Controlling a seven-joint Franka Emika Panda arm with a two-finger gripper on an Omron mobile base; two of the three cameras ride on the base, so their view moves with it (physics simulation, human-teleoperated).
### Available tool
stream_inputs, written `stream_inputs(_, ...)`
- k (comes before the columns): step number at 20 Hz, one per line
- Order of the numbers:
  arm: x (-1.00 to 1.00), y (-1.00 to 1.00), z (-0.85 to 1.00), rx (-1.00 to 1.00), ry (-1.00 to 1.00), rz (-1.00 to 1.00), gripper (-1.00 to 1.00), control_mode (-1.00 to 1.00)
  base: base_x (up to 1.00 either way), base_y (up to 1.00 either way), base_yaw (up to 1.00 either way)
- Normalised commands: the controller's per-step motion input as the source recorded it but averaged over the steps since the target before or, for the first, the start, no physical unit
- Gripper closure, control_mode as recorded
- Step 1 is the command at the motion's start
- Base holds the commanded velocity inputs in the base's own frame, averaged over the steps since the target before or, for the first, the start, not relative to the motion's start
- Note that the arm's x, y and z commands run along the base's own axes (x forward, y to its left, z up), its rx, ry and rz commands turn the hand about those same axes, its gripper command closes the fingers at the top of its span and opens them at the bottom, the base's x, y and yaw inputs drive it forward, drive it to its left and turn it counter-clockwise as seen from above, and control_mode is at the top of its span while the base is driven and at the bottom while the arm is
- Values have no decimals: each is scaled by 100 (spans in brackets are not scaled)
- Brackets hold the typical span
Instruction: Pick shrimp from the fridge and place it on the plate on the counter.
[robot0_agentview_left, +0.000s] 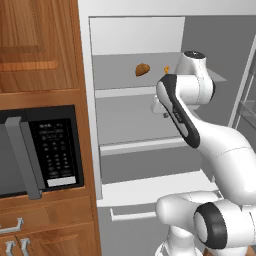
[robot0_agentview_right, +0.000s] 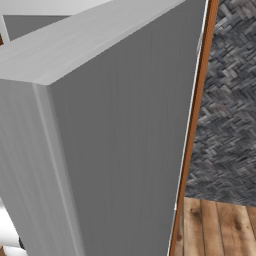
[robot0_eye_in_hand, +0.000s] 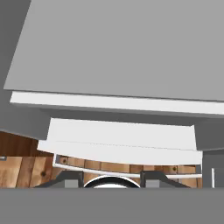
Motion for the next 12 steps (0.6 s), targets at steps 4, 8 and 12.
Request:
stream_inputs(4,0,3,-4,0,-4,0,-100,-100,0,0,0)
stream_inputs(8,-27,24,0,0,-14,-1,-100,-100,0,0,0)
stream_inputs(12,-29,7,0,0,-15,-1,-100,-100,0,0,0)
